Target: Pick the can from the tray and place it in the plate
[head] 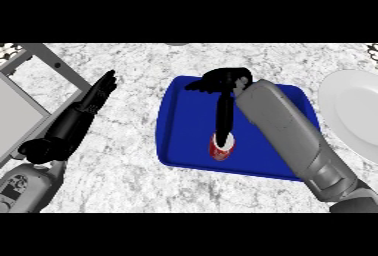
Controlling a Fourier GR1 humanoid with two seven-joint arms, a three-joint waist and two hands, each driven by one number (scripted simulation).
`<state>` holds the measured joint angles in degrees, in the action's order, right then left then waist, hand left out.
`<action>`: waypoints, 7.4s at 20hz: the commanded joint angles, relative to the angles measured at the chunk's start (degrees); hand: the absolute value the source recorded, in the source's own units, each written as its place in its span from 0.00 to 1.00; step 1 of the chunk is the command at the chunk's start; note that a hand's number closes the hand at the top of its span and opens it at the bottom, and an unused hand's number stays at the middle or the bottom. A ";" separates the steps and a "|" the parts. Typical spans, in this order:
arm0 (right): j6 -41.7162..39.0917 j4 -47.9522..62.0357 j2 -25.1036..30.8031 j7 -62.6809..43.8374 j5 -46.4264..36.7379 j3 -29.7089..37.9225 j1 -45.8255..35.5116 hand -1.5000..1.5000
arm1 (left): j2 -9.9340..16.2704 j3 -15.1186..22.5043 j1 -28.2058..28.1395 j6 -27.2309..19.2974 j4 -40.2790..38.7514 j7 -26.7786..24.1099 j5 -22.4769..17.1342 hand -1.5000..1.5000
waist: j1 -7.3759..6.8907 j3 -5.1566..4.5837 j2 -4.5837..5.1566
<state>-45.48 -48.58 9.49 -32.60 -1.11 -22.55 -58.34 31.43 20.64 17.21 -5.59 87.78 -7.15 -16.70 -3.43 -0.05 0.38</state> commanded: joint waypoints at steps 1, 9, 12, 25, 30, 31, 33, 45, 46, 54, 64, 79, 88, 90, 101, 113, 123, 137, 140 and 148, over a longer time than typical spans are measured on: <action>-5.91 8.29 -4.85 -10.23 4.80 3.30 -8.08 0.00 | 0.29 -1.42 -1.15 0.20 0.98 0.89 -0.06 0.50 | 1.63 -0.03 -0.29; -17.01 23.91 -5.08 -16.89 9.61 5.46 -17.60 0.00 | 0.28 -2.50 -3.99 1.60 0.40 -1.94 0.78 0.50 | 0.99 -0.06 0.16; -18.49 26.22 -3.47 -16.06 7.76 4.85 -20.59 0.00 | -0.76 -2.56 -1.18 1.42 1.20 1.04 1.30 0.50 | 1.48 0.01 0.15; -20.01 35.13 -3.81 -10.01 3.54 5.51 -20.45 0.00 | -2.66 -4.64 -2.07 2.24 3.61 3.20 3.26 0.50 | 1.35 0.04 0.37; -21.19 34.63 -5.34 -7.91 1.40 4.58 -19.10 0.00 | -2.24 -6.41 -2.73 3.72 4.35 3.55 3.28 0.50 | 1.66 0.04 0.24; -19.97 34.58 -6.27 -6.57 -0.12 3.38 -17.55 0.00 | -2.29 -5.99 -2.97 3.89 4.82 4.20 3.35 0.50 | 1.19 0.05 0.45; -22.11 33.40 -6.27 -6.52 -0.68 3.00 -16.81 0.00 | -1.19 -8.06 -2.69 4.95 5.55 5.27 2.46 0.50 | 1.98 0.05 0.05; -25.05 30.78 -8.33 -6.51 -3.71 1.34 -8.78 0.00 | -3.60 -8.86 -7.71 5.28 8.39 5.54 5.62 0.50 | 2.92 0.06 -0.53; -25.29 32.09 -9.41 -7.87 -2.27 1.92 -11.70 0.00 | -4.67 -9.06 -4.14 4.87 8.33 8.79 5.02 0.50 | 2.48 0.05 -0.36; -28.75 27.57 -8.67 -9.07 -2.79 0.51 -6.07 0.00 | -5.63 -9.86 -7.36 5.93 7.06 5.94 8.12 0.50 | 3.49 0.04 -0.60; -26.75 12.85 -8.25 -3.24 -3.91 -4.85 3.48 1.00 | -7.76 -10.58 -6.15 6.23 10.06 9.44 7.98 0.50 | 3.06 0.12 -0.40; -5.28 -35.36 6.73 5.63 -20.40 -9.84 9.89 1.00 | -6.32 -15.09 -12.57 4.98 5.03 6.55 8.58 0.50 | 13.89 1.23 -5.93; 5.42 -61.70 20.85 15.52 -23.17 -0.65 21.05 1.00 | -6.36 -17.27 -15.56 3.11 6.10 5.36 8.50 0.50 | 16.73 1.22 -4.72; 7.14 -66.86 24.74 17.50 -23.27 2.63 25.73 1.00 | -5.56 -18.15 -15.41 3.63 6.80 5.72 7.80 0.50 | 16.34 1.07 -3.86; 18.43 -80.14 33.23 32.44 -21.76 30.71 53.26 1.00 | -5.74 -17.65 -15.56 4.93 8.54 3.51 7.91 0.50 | 12.76 0.71 -1.50; 28.90 -59.01 27.13 62.71 -24.14 51.12 69.55 1.00 | -8.01 -13.10 -7.18 8.38 7.68 6.69 10.54 0.50 | 4.27 0.13 -0.33; 38.33 -29.29 26.94 70.60 -31.84 46.34 51.15 1.00 | -10.83 -13.59 -7.03 10.39 8.27 7.28 11.88 0.50 | 2.63 0.10 -0.21; 48.06 16.19 29.79 73.69 -46.37 40.15 27.46 0.00 | -11.35 -15.09 -5.16 13.36 7.26 7.06 12.01 0.50 | 1.23 0.21 0.23; 51.57 20.90 26.82 76.71 -44.99 41.40 23.83 0.00 | -11.13 -16.10 -6.01 14.29 6.30 6.09 11.96 0.50 | 1.40 0.20 0.20; 44.19 29.02 32.73 92.06 -38.12 47.25 19.59 0.00 | -11.48 -16.85 -6.29 14.58 6.67 6.10 12.70 0.50 | 1.46 0.26 0.32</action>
<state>1.00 -23.70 40.05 53.31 -41.81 22.23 -36.37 19.15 4.83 10.98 7.74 93.94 -1.73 -3.18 -1.79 0.18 0.61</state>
